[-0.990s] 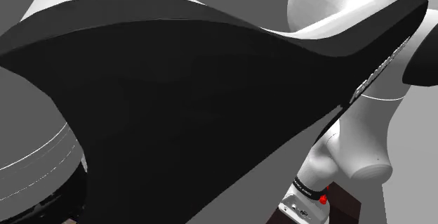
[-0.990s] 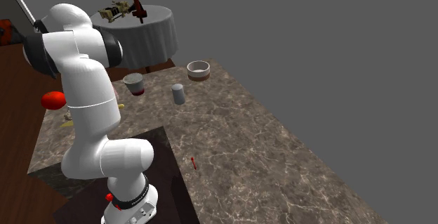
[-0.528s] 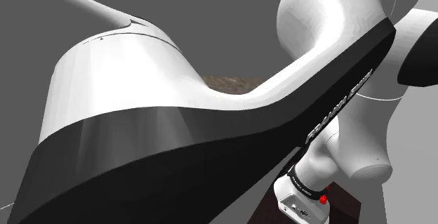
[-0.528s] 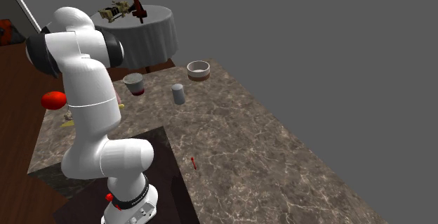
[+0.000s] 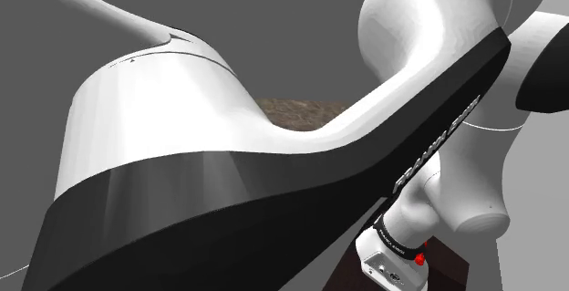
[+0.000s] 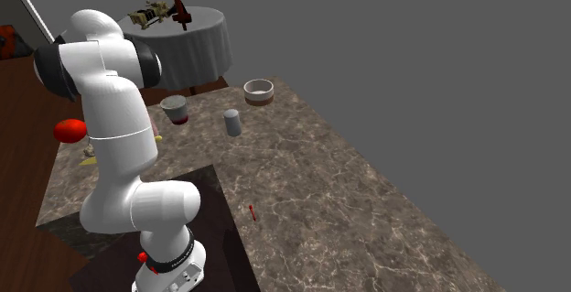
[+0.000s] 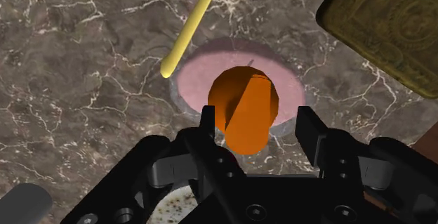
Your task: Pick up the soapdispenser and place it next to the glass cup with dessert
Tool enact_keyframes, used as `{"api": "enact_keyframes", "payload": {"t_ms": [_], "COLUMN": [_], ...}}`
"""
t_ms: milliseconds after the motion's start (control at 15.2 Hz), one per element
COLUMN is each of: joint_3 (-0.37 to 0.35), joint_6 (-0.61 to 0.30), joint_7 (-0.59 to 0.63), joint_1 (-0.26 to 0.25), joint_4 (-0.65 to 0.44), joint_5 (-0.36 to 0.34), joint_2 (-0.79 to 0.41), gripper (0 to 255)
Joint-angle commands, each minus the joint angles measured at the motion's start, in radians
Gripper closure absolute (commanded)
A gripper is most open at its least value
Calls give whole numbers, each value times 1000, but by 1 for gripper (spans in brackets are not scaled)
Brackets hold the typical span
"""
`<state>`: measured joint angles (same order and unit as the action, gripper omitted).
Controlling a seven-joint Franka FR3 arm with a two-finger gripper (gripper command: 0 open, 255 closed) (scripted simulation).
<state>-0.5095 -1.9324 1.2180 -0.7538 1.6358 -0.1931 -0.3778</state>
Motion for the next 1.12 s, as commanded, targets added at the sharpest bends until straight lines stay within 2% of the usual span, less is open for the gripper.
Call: {"api": "enact_keyframes", "payload": {"t_ms": [0,264,528,1056], "joint_3": [0,0,-8,-8], "joint_6": [0,0,118,118], "joint_7": [0,0,-11,-11], "joint_1": [0,0,-4,-4], "joint_4": [0,0,-102,-102], "joint_5": [0,0,14,14], "joint_2": [0,0,20,20], "gripper": [0,0,0,0]}}
